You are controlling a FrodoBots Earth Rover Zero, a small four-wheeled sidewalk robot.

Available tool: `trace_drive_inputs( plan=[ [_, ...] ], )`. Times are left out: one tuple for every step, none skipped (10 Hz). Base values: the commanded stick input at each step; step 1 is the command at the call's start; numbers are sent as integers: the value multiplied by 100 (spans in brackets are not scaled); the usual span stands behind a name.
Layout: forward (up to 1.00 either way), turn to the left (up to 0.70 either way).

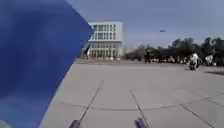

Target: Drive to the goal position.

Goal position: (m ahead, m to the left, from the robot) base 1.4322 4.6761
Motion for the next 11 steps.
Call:
trace_drive_inputs(
  plan=[
    [0, 85],
    [0, 85],
    [0, 85],
    [0, 85],
    [0, 85],
    [0, 85],
    [0, 85],
    [0, 85],
    [0, 85],
    [0, 85],
    [0, 85]
  ],
)
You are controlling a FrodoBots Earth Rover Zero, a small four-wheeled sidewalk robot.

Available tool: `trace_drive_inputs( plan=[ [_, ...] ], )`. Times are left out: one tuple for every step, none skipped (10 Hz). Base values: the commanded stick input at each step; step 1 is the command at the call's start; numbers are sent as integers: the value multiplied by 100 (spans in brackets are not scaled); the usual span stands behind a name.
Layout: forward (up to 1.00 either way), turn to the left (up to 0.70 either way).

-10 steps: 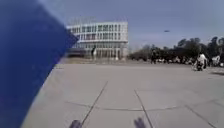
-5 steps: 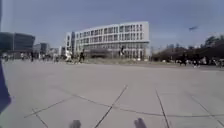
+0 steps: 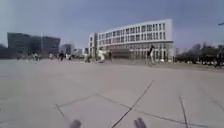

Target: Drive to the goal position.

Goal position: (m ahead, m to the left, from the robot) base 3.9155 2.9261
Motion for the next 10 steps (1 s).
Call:
trace_drive_inputs(
  plan=[
    [0, 85],
    [0, 85],
    [0, 85],
    [0, 85],
    [0, 85],
    [0, 85],
    [1, 82],
    [30, 27],
    [85, 21],
    [85, 1]
  ],
)
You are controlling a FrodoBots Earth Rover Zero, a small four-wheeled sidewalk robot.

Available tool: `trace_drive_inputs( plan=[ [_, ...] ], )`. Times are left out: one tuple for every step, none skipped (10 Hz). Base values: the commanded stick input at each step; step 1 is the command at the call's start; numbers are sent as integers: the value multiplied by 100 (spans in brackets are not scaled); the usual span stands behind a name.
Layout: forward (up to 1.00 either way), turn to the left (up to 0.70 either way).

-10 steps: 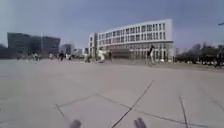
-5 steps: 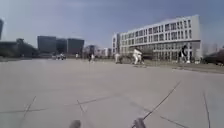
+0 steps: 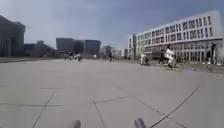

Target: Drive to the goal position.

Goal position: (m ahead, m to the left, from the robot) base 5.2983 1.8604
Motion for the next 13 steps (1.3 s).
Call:
trace_drive_inputs(
  plan=[
    [85, 1],
    [85, 1],
    [85, 1],
    [85, 1],
    [85, 1],
    [85, 1],
    [85, 4],
    [85, 28],
    [85, 32],
    [85, 35],
    [85, 35],
    [85, 35],
    [85, 35]
  ],
)
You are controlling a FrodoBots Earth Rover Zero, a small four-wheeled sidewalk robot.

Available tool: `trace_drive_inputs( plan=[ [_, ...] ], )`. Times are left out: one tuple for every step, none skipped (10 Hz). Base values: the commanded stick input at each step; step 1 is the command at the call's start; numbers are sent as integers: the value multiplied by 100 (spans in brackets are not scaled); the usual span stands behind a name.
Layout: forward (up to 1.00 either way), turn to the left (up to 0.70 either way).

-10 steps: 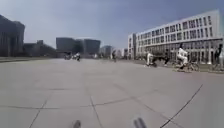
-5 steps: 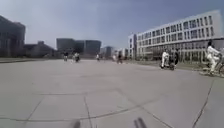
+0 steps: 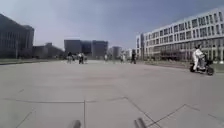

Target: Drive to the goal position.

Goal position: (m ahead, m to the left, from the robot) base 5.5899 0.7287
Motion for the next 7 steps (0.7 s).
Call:
trace_drive_inputs(
  plan=[
    [85, 34],
    [85, 17],
    [85, 3],
    [85, 1],
    [85, 1],
    [85, 1],
    [85, 1]
  ],
)
